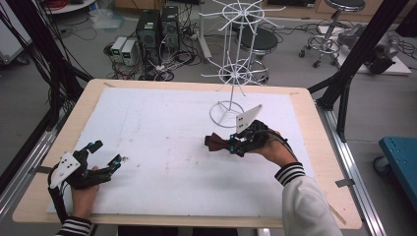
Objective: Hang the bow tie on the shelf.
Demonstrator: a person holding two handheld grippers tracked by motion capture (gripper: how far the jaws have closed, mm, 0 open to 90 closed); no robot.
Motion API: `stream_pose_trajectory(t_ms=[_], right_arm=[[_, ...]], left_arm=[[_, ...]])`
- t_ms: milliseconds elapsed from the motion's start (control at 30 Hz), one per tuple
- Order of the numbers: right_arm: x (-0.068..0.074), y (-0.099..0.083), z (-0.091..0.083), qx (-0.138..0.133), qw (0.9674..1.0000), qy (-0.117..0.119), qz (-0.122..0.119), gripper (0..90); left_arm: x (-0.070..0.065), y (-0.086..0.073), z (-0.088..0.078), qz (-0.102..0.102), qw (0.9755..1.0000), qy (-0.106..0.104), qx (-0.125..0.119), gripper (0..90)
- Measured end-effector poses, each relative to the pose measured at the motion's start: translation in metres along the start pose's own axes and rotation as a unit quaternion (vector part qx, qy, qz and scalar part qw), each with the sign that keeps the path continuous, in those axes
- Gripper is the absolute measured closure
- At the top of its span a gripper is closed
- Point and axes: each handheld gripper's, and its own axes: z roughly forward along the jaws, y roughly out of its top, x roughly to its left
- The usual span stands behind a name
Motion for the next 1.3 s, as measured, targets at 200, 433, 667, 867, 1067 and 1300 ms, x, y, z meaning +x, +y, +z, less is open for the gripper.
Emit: stream_pose_trajectory(t_ms=[200,433,667,867,1067,1300], right_arm=[[0.001,0.0,-0.014,-0.031,0.9991,-0.026,0.008,76.3],[0.001,-0.001,-0.029,-0.071,0.9957,-0.055,0.021,76.3],[0.003,-0.001,-0.043,-0.113,0.9889,-0.091,0.033,76.2],[0.004,-0.002,-0.053,-0.138,0.9834,-0.108,0.047,76.3],[0.004,-0.004,-0.06,-0.162,0.9772,-0.123,0.062,76.3],[0.003,-0.006,-0.071,-0.206,0.964,-0.147,0.08,76.2]], left_arm=[[0.0,0.0,0.0,0.0,1.0,0.001,-0.001,13.2],[0.0,0.0,0.0,0.0,1.0,0.0,0.0,13.2],[0.0,0.0,0.0,0.0,1.0,0.001,-0.001,13.2],[0.0,0.0,0.0,-0.001,1.0,0.0,-0.001,13.2],[0.0,0.0,0.0,-0.001,1.0,0.0,-0.001,13.2],[0.0,0.0,0.0,-0.001,1.0,0.0,-0.001,13.2]])
